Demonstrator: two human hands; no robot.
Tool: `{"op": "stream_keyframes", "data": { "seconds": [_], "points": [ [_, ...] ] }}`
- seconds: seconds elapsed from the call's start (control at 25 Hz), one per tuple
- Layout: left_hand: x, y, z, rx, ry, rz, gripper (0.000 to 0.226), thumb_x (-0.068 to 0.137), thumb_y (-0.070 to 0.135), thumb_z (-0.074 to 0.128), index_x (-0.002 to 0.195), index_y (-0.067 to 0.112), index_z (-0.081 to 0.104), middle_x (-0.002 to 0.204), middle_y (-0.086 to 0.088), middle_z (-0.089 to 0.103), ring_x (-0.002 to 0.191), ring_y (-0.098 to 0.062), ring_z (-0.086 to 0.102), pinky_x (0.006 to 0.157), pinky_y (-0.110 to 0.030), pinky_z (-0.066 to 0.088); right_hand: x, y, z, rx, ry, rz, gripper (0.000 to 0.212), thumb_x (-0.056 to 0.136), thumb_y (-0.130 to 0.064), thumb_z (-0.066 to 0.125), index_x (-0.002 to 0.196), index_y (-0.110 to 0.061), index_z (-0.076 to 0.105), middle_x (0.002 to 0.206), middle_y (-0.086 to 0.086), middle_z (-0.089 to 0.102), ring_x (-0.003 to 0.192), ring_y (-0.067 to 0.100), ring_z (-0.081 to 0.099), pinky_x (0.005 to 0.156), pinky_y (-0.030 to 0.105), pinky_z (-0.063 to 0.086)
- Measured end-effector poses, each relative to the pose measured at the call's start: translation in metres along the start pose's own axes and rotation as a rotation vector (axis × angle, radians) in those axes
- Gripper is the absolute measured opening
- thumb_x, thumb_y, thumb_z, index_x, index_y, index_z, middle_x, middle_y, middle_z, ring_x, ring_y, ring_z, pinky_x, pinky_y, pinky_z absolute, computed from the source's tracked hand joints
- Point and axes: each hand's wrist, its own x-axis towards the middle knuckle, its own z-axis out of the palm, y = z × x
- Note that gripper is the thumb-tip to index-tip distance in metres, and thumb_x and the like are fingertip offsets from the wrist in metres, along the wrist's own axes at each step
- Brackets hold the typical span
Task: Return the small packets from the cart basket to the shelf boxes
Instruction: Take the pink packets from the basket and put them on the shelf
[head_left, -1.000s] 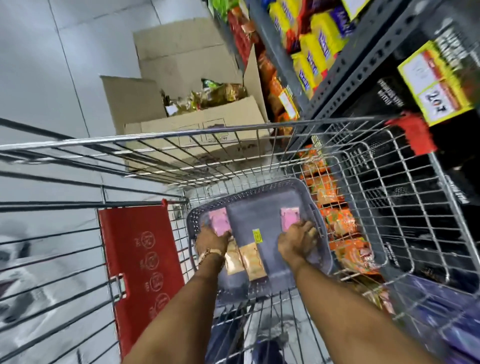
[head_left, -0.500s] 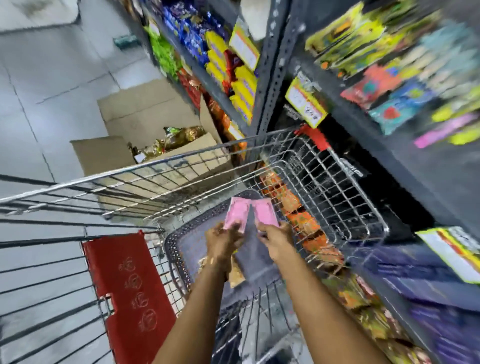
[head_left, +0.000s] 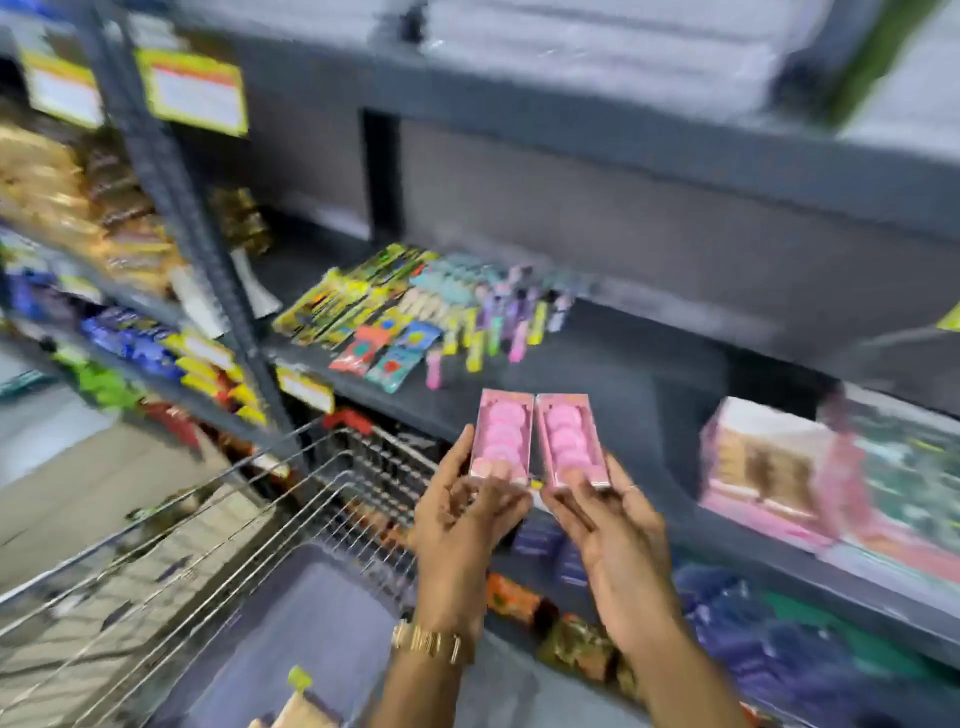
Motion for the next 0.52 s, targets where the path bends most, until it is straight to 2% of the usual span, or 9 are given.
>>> {"op": "stream_keyframes", "data": {
  "seconds": [0.08, 0.16, 0.28, 0.32, 0.36, 0.44, 0.48, 0.52],
  "points": [
    [-0.005, -0.013, 0.048, 0.122, -0.139, 0.032, 0.052, 0.076, 0.011, 0.071, 0.124, 0.029, 0.058, 0.091, -0.008, 0.071, 0.086, -0.023, 0.065, 0.085, -0.042, 0.055, -0.007, -0.048, -0.035, -0.139, 0.06, -0.164, 0.037, 0.086, -0.002, 0.058, 0.121, -0.012, 0.062, 0.101, 0.01, 0.071, 0.077, 0.011, 0.069, 0.067, 0.02, 0.059],
    [-0.009, -0.031, 0.093, 0.231, -0.29, 0.041, 0.057, 0.077, 0.006, 0.068, 0.128, 0.03, 0.054, 0.087, -0.008, 0.068, 0.078, -0.02, 0.061, 0.074, -0.035, 0.056, -0.009, -0.09, -0.073, -0.269, 0.128, -0.283, 0.039, 0.087, -0.005, 0.06, 0.125, -0.016, 0.06, 0.099, 0.01, 0.071, 0.072, 0.008, 0.07, 0.062, 0.02, 0.058],
    [-0.005, -0.064, 0.151, 0.279, -0.441, -0.039, 0.053, 0.085, -0.008, 0.058, 0.128, 0.023, 0.051, 0.09, -0.011, 0.064, 0.078, -0.019, 0.056, 0.064, -0.023, 0.059, 0.003, -0.125, -0.126, -0.289, 0.254, -0.294, 0.042, 0.086, -0.003, 0.06, 0.125, -0.018, 0.056, 0.086, 0.014, 0.068, 0.061, 0.009, 0.069, 0.051, 0.02, 0.057],
    [0.001, -0.075, 0.163, 0.319, -0.462, -0.068, 0.051, 0.084, -0.008, 0.06, 0.129, 0.017, 0.052, 0.097, -0.012, 0.064, 0.082, -0.021, 0.057, 0.066, -0.027, 0.061, 0.01, -0.126, -0.137, -0.318, 0.293, -0.266, 0.039, 0.086, -0.002, 0.06, 0.122, -0.016, 0.057, 0.08, 0.015, 0.065, 0.055, 0.007, 0.067, 0.048, 0.02, 0.056],
    [0.009, -0.088, 0.172, 0.382, -0.468, -0.08, 0.051, 0.081, -0.003, 0.064, 0.129, 0.01, 0.053, 0.104, -0.011, 0.063, 0.086, -0.023, 0.057, 0.072, -0.038, 0.062, 0.018, -0.126, -0.145, -0.37, 0.324, -0.241, 0.034, 0.086, -0.001, 0.06, 0.118, -0.012, 0.059, 0.077, 0.015, 0.063, 0.049, 0.006, 0.065, 0.044, 0.02, 0.055],
    [0.027, -0.109, 0.184, 0.57, -0.465, -0.066, 0.052, 0.075, 0.007, 0.066, 0.126, 0.008, 0.057, 0.101, -0.008, 0.06, 0.084, -0.022, 0.054, 0.084, -0.056, 0.056, 0.033, -0.119, -0.16, -0.57, 0.392, -0.199, 0.032, 0.089, -0.003, 0.058, 0.12, -0.009, 0.058, 0.076, 0.016, 0.06, 0.043, 0.005, 0.06, 0.04, 0.018, 0.052],
    [0.035, -0.115, 0.187, 0.686, -0.48, -0.048, 0.05, 0.075, 0.01, 0.065, 0.124, 0.016, 0.059, 0.097, -0.006, 0.059, 0.082, -0.019, 0.053, 0.085, -0.056, 0.055, 0.041, -0.115, -0.165, -0.726, 0.416, -0.167, 0.033, 0.09, -0.008, 0.057, 0.123, -0.009, 0.057, 0.077, 0.015, 0.062, 0.046, 0.008, 0.062, 0.043, 0.017, 0.052],
    [0.043, -0.12, 0.189, 0.781, -0.521, -0.029, 0.049, 0.076, 0.012, 0.064, 0.123, 0.025, 0.058, 0.094, -0.005, 0.058, 0.076, -0.017, 0.052, 0.082, -0.051, 0.058, 0.046, -0.111, -0.167, -0.908, 0.428, -0.126, 0.033, 0.092, -0.016, 0.056, 0.123, -0.007, 0.057, 0.082, 0.016, 0.066, 0.058, 0.016, 0.068, 0.052, 0.02, 0.056]
  ]
}}
